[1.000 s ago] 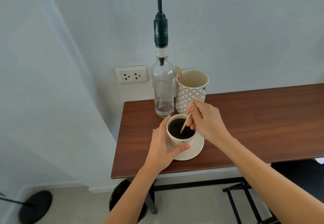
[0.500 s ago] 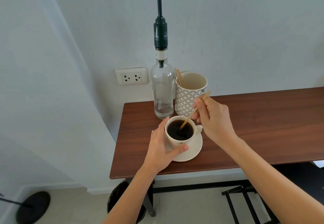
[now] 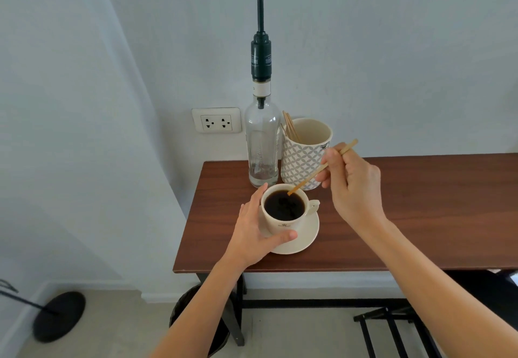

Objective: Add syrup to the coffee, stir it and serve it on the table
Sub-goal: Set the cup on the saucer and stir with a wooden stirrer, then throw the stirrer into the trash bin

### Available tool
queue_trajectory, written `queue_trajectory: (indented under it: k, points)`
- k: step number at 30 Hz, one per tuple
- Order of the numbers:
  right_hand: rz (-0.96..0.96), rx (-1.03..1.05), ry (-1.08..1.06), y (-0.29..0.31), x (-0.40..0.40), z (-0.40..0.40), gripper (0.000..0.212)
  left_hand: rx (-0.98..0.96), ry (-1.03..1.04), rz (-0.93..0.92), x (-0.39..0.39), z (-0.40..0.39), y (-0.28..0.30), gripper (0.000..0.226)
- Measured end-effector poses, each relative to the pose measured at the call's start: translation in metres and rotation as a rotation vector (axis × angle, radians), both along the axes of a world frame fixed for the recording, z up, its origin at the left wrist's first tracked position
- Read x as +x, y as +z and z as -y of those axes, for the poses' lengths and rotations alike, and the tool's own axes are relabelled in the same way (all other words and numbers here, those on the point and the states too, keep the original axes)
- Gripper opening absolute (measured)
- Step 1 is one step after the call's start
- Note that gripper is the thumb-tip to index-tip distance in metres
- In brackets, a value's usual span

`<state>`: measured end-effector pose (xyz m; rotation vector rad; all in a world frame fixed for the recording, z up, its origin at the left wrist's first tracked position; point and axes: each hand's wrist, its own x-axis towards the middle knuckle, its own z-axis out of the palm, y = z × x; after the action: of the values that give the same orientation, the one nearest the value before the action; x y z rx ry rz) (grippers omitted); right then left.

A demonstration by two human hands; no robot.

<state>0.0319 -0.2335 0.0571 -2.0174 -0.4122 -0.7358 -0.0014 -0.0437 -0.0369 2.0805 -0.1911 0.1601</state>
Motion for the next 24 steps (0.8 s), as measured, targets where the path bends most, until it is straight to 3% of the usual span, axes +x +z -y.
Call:
queue_trajectory:
  k: [6,13,18,21,24]
  points:
    - [-0.147,0.095,-0.084,-0.007,0.003,0.007,0.034,0.017,0.022,-0.029,-0.005,0.002,0.008,0.087]
    - [-0.48,0.65,-0.158,0.009,0.014,0.009,0.038,-0.143,0.043,-0.019,-0.007,-0.015,0.003,0.102]
    - [-0.483,0.825,-0.057,0.029,-0.005,-0.045,0.038,-0.198,0.19,0.098,-0.019,-0.083,0.006,0.068]
    - [-0.483,0.816,-0.012,0.025,-0.025,-0.108,0.039,-0.279,0.336,0.074,-0.028,-0.156,-0.004,0.051]
    - [-0.474,0.725,0.012,0.003,-0.044,-0.181,0.038,-0.213,0.463,0.036,-0.034,-0.235,-0.026,0.039]
